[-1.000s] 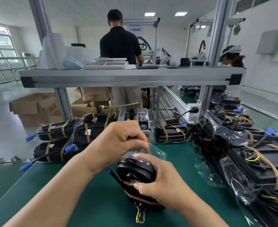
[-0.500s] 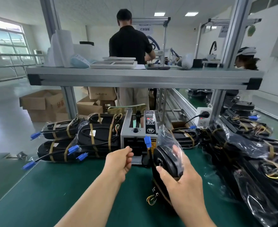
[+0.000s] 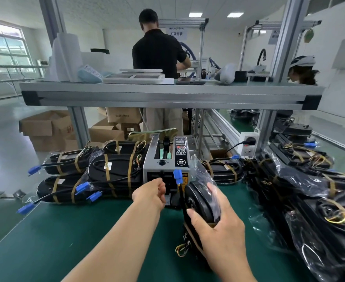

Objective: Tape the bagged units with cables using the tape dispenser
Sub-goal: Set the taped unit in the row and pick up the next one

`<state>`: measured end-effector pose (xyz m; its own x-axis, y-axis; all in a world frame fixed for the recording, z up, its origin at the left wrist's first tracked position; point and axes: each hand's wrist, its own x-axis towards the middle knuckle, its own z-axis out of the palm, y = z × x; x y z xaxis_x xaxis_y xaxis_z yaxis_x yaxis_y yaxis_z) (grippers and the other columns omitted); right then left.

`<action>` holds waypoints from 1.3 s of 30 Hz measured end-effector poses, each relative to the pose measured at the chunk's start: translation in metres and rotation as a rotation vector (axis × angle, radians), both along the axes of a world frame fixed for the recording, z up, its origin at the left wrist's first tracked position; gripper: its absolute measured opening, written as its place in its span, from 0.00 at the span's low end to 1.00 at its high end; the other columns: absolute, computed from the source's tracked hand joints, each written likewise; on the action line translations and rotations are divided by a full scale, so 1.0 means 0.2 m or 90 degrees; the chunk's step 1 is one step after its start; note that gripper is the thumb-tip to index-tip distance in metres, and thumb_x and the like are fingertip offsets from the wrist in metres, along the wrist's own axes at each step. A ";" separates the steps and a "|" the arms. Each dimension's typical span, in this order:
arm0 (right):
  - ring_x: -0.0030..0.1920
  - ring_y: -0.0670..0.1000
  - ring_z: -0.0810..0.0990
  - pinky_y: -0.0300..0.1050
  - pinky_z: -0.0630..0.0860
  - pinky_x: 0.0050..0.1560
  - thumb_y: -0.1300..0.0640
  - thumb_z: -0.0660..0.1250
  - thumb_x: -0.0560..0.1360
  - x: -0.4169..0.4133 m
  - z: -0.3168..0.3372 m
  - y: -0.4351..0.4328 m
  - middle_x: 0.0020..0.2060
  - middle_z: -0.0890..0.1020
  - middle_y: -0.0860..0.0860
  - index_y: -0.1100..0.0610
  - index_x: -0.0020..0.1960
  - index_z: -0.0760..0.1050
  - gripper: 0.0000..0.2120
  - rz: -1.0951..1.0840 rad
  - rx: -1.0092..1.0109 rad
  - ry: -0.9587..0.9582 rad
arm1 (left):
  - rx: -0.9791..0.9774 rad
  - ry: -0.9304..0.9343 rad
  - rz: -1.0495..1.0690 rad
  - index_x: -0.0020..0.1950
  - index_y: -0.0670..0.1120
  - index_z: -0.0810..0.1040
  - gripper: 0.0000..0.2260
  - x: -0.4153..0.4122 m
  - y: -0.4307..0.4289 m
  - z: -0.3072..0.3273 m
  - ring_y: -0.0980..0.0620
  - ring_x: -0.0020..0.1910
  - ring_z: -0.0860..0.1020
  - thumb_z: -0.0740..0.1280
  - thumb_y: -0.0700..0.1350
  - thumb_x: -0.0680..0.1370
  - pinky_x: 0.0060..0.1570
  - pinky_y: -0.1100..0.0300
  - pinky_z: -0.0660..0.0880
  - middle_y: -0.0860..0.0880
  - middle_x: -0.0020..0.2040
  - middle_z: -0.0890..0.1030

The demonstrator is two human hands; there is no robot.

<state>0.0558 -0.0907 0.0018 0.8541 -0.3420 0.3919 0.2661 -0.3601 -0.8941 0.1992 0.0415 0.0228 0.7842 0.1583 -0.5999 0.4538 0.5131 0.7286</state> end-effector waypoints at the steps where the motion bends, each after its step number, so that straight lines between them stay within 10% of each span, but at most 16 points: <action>1: 0.57 0.29 0.75 0.17 0.65 0.53 0.51 0.79 0.67 0.00 0.00 0.01 0.57 0.79 0.31 0.24 0.60 0.69 0.33 0.000 -0.008 0.000 | -0.011 0.001 0.019 0.42 0.45 0.76 0.05 0.01 -0.01 0.00 0.59 0.20 0.71 0.70 0.40 0.77 0.20 0.69 0.64 0.51 0.29 0.76; 7: 0.56 0.30 0.76 0.19 0.67 0.53 0.52 0.80 0.66 0.00 -0.02 0.01 0.57 0.80 0.33 0.29 0.63 0.70 0.33 0.009 -0.035 -0.005 | 0.001 -0.108 0.056 0.35 0.45 0.74 0.10 -0.11 -0.01 0.02 0.58 0.21 0.68 0.70 0.38 0.74 0.22 0.65 0.64 0.53 0.23 0.72; 16: 0.55 0.38 0.82 0.37 0.77 0.59 0.58 0.81 0.65 -0.04 0.00 -0.02 0.56 0.83 0.39 0.39 0.67 0.75 0.34 0.068 -0.069 0.018 | 0.124 -0.460 -0.328 0.32 0.48 0.80 0.07 -0.55 0.15 0.28 0.55 0.28 0.69 0.72 0.43 0.71 0.31 0.66 0.71 0.49 0.31 0.74; 22: 0.52 0.42 0.84 0.39 0.80 0.55 0.63 0.81 0.65 -0.04 0.01 -0.04 0.53 0.85 0.41 0.43 0.66 0.77 0.34 0.103 -0.042 0.037 | 0.337 -0.428 -0.379 0.37 0.45 0.81 0.07 -0.57 0.09 0.32 0.59 0.25 0.67 0.73 0.42 0.75 0.31 0.67 0.67 0.53 0.26 0.72; 39: 0.55 0.44 0.84 0.42 0.80 0.57 0.54 0.78 0.63 -0.04 0.01 -0.04 0.56 0.84 0.44 0.46 0.67 0.76 0.33 0.117 -0.014 0.030 | 0.369 -0.435 -0.299 0.38 0.40 0.82 0.07 -0.54 0.03 0.25 0.63 0.23 0.71 0.73 0.40 0.75 0.26 0.73 0.68 0.52 0.25 0.77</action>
<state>0.0476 -0.0986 0.0031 0.9192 -0.1699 0.3553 0.2870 -0.3288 -0.8997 0.0919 0.0478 0.0726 0.9888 -0.1305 0.0721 -0.0886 -0.1257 0.9881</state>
